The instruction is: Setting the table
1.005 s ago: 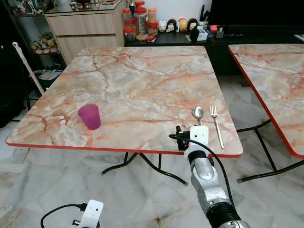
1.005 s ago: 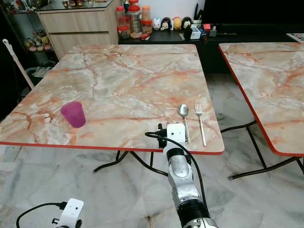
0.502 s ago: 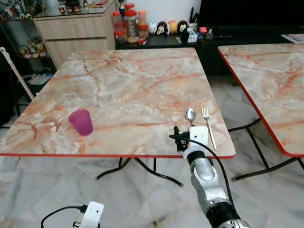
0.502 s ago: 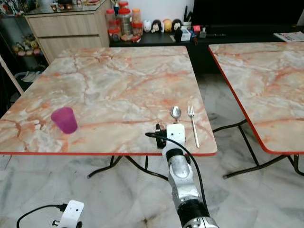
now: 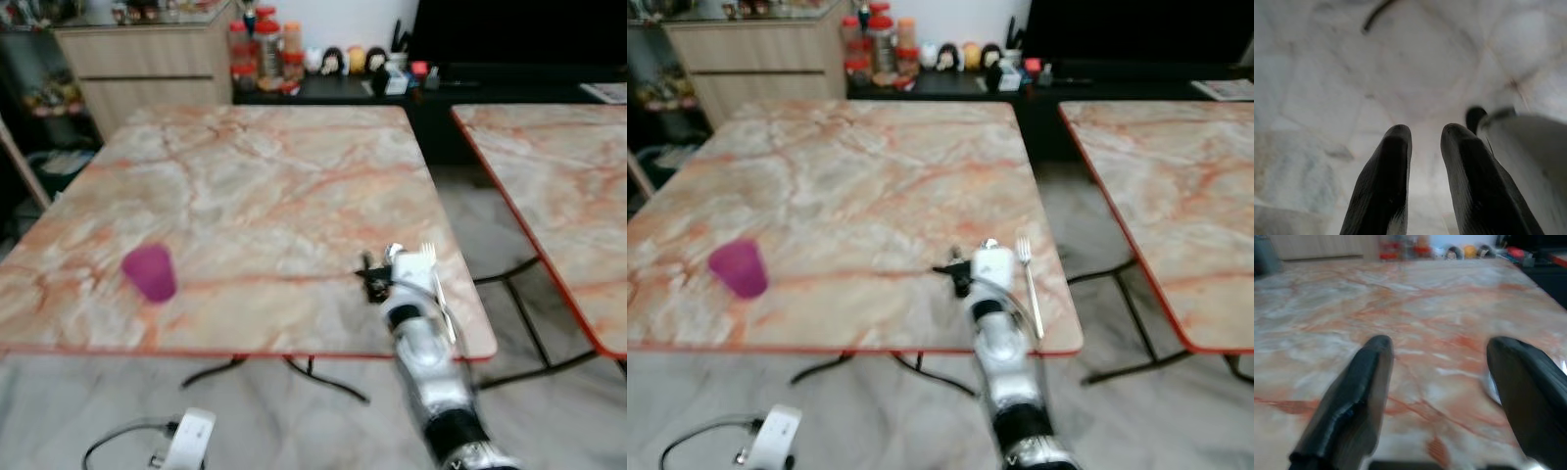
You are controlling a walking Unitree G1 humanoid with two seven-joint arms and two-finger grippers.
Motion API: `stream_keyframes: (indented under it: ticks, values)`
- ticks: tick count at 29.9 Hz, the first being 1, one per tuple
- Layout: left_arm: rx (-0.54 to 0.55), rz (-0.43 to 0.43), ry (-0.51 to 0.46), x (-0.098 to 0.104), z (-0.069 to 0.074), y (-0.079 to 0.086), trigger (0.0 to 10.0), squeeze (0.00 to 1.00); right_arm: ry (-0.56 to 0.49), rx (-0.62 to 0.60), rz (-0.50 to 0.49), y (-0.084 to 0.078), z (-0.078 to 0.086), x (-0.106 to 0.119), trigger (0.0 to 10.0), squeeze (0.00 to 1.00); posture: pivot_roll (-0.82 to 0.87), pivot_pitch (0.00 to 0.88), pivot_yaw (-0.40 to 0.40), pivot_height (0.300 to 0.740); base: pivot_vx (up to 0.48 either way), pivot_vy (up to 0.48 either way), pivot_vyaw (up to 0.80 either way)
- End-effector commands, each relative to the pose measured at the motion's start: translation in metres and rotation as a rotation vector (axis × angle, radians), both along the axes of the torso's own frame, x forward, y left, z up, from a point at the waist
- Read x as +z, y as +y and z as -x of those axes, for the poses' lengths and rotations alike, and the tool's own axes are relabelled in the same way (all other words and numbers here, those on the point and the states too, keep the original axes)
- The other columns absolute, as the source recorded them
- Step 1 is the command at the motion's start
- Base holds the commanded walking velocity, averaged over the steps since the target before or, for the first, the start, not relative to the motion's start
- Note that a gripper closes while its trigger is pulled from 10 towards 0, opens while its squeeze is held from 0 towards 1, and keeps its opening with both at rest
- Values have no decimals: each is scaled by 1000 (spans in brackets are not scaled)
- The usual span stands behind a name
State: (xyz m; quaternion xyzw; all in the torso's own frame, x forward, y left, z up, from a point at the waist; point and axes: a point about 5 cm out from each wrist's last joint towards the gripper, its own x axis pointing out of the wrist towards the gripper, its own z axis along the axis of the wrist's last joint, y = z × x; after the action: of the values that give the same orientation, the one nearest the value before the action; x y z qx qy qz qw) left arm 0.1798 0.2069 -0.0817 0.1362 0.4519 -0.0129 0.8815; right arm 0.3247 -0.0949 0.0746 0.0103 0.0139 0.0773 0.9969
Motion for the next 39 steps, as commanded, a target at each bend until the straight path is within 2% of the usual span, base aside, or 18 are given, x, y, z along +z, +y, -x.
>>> stream_keyframes:
  ticks: [1, 7, 15, 17, 25, 28, 31, 33, 35, 39]
  values:
    - [7, 2, -1, 0, 0, -1, 10000, 0, -2, -23, 25, -10, 0, -2, 10000, 0, -13, 0, 24, 727, 274, 0, 0]
    - [9, 2, -1, 0, 1, 0, 10000, 0, 1, -33, 23, -12, 3, -5, 10000, 0, -14, 0, 27, 727, 179, 0, 0]
    - [16, 1, 1, -1, 2, 1, 10000, 0, 4, -73, 42, -23, 9, -11, 10000, 0, -22, 0, 29, 727, 0, 0, 0]
    - [10, 2, 4, -1, 3, -1, 10000, 0, 7, -101, 50, -29, 6, -9, 10000, 0, -22, 0, 31, 727, 0, 0, 0]
    - [3, 0, 5, -1, 3, -1, 10000, 0, -5, -160, 41, -33, -1, 0, 10000, 0, -16, 0, 29, 727, 0, 0, 0]
    - [0, -5, 11, -2, 4, 0, 10000, 0, 64, -220, 82, -40, -3, -5, 10000, 0, -18, 0, 30, 727, 0, 0, 0]
    - [-1, -6, 13, -2, 4, 0, 10000, 0, 99, -268, 46, -46, -5, -7, 10000, 0, -18, 0, 32, 727, 0, 0, 0]
    - [-1, -6, 13, -2, 5, 0, 10000, 0, 103, -273, 43, -46, -5, -7, 10000, 0, -18, 0, 32, 727, 0, 0, 0]
    - [-7, -6, 16, -3, 5, -1, 10000, 0, 155, -264, 93, -53, -16, -3, 10000, 0, -17, 0, 33, 727, 0, 0, 0]
    - [-5, -6, 18, -3, 6, 0, 10000, 0, 182, -240, 109, -54, -21, -2, 10000, 0, -13, 0, 32, 727, 0, 0, 0]
